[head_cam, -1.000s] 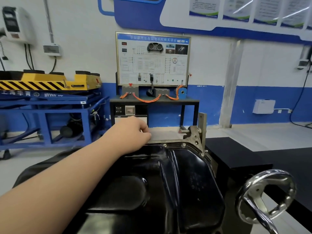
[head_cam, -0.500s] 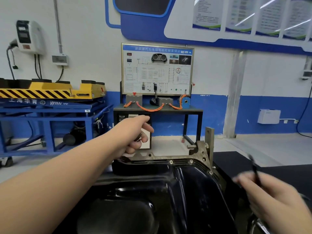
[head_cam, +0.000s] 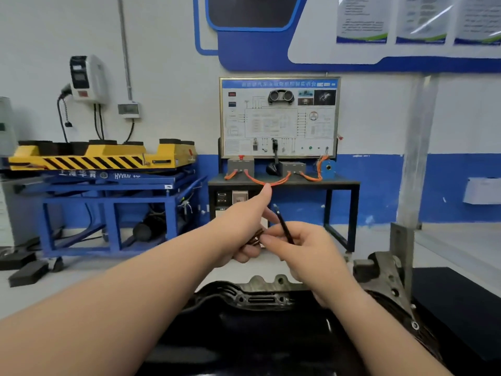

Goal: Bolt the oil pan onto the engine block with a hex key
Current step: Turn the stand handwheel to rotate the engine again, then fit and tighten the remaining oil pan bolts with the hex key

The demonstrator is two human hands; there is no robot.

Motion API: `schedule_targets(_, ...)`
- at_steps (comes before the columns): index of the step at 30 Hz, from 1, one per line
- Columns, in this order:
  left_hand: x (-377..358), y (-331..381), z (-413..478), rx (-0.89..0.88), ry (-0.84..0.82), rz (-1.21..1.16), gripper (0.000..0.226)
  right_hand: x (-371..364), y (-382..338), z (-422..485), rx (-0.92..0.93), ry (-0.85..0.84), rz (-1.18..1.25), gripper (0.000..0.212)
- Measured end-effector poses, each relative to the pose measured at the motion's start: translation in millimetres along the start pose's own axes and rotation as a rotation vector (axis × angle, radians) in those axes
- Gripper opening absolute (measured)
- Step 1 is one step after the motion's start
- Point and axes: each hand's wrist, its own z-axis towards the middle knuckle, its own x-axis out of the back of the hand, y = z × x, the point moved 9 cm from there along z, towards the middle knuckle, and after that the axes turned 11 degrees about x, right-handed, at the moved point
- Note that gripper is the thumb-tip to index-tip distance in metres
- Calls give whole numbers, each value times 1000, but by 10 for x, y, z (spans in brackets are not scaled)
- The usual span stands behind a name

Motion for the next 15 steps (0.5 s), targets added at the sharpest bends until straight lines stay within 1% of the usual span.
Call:
schedule_targets(2,-32,-27,35,13,-5,12,71,-8,20,-5,0,-21,20,20)
schedule_targets(5,-82,-69,52,21,-27,23,70,5,43,-29,3,-58,-46,15)
schedule_targets(7,-93,-78,37,11,-60,77,66,57,32,-50,33,-53,-116,11)
schedule_targets(10,-4,-57,-6,-2,-55,219,51,238,21,-53,56,16,-210,9)
schedule_targets(12,59,-39,-52,-31,-68,295,34,339,54,-55,24,52,-184,7)
schedule_targets(15,90,-19,-127,-88,-100,385,12,345,68,-78,-17,13,-132,7)
